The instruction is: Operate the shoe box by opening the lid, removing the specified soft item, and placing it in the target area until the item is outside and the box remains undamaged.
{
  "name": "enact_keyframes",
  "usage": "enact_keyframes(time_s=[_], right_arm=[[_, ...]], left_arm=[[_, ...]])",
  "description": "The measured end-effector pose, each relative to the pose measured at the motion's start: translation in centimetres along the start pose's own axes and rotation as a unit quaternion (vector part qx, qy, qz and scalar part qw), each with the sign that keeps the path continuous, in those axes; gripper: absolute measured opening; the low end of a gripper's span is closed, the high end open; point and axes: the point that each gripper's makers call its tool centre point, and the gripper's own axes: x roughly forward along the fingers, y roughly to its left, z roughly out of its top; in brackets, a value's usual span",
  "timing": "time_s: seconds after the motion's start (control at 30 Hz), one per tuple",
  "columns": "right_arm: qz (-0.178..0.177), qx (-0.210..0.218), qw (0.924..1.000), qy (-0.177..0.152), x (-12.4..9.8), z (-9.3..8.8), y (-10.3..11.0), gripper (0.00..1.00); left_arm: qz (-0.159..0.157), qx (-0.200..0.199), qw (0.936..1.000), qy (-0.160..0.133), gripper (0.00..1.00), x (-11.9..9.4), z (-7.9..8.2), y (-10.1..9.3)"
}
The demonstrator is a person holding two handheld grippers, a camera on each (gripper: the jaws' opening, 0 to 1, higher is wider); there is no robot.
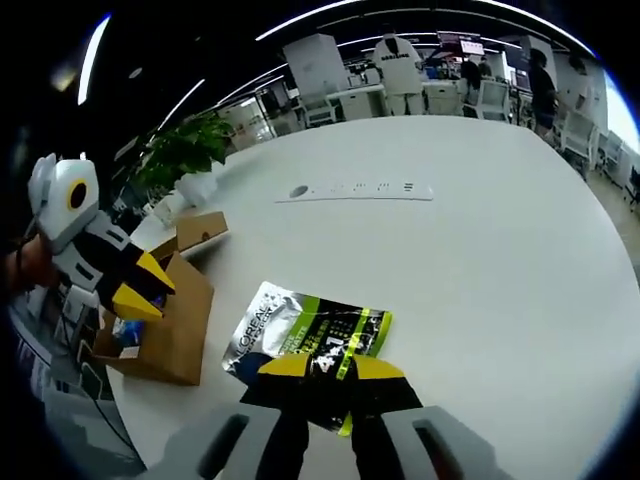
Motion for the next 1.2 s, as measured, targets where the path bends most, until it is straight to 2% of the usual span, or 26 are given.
enact_keyframes(time_s=[0.2, 0.57, 0.73, 0.93, 1.2], right_arm=[[0.025, -0.016, 0.9994, -0.015, -0.1, 0.8, 2.5, 0.13], [0.085, -0.056, 0.9942, -0.033, 0.0, 1.9, 8.2, 0.19], [0.119, -0.083, 0.9882, -0.049, -0.1, 2.8, 11.3, 0.21], [0.147, -0.109, 0.9823, -0.042, 0.3, 2.7, 14.6, 0.23], [0.186, -0.137, 0.9722, -0.035, 0.8, 2.4, 19.6, 0.28]], left_arm=[[0.012, -0.007, 0.9997, -0.022, 0.18, -2.5, -0.5, 0.6], [0.029, -0.024, 0.9979, -0.052, 0.21, -7.4, -3.1, 1.7], [0.038, -0.044, 0.9955, -0.075, 0.22, -9.8, -3.7, 1.9], [0.051, -0.063, 0.9923, -0.094, 0.24, -12.4, -5.2, 1.4], [0.072, -0.090, 0.9871, -0.111, 0.27, -15.0, -7.5, 1.8]])
